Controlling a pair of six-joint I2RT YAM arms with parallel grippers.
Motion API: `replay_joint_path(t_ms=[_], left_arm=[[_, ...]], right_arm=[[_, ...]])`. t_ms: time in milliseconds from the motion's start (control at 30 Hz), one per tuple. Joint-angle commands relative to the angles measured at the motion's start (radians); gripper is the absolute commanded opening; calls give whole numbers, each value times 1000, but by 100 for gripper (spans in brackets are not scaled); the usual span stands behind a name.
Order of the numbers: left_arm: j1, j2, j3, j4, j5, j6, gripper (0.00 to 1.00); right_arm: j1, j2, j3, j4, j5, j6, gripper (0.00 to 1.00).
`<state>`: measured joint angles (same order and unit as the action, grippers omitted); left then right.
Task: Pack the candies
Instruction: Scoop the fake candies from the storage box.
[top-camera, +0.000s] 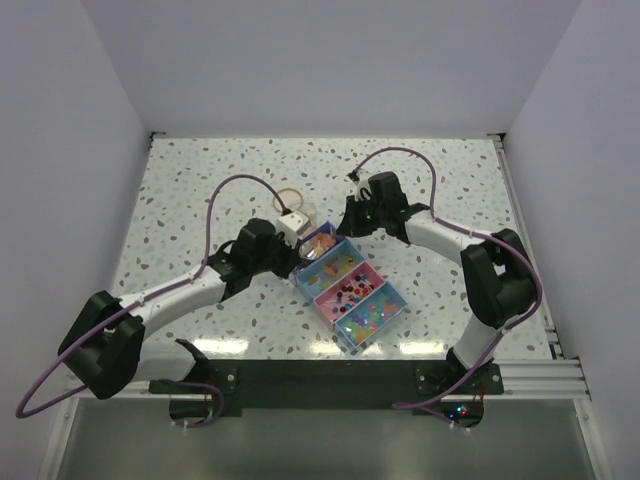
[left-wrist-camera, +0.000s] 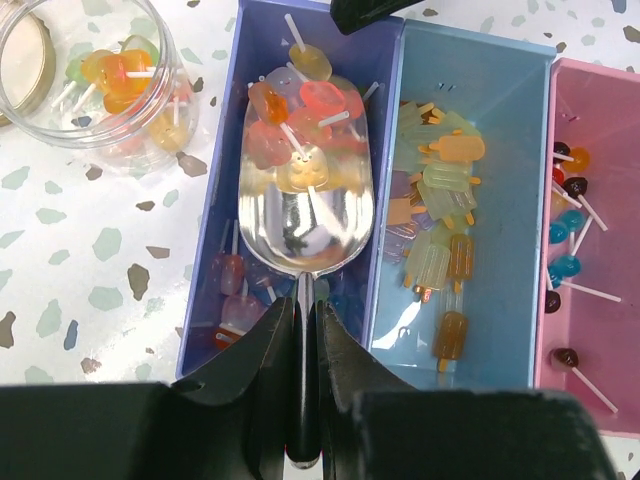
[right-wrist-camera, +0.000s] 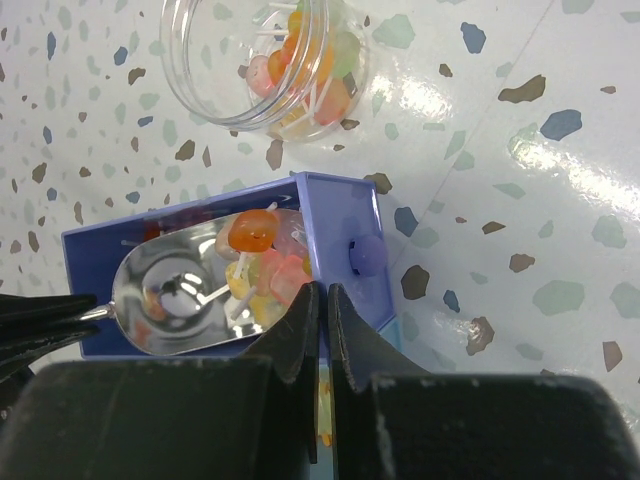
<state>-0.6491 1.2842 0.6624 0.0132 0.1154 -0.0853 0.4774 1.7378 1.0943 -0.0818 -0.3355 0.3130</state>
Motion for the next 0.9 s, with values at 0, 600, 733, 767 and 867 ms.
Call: replay_joint_path(t_ms=[0,600,733,767,867], left_arm=[[-7,-31,-20,125,16,16,0],[-9,33,-142,369,61,-18,0],[-9,89,-132,384,87,-18,0],[-7,93,-139,395,95,-18,0],[-7,86,-161,442,101,-19,0]], right_arm=[[-6,19,-37,-78,59,-22,0],[-16,26,-30,-72,27,-35,0],[-16,28,-27,-76,21,-38,0],[-14,28,-27,-78,23,-38,0],[-17,26,-30,-78,30,-37,0]])
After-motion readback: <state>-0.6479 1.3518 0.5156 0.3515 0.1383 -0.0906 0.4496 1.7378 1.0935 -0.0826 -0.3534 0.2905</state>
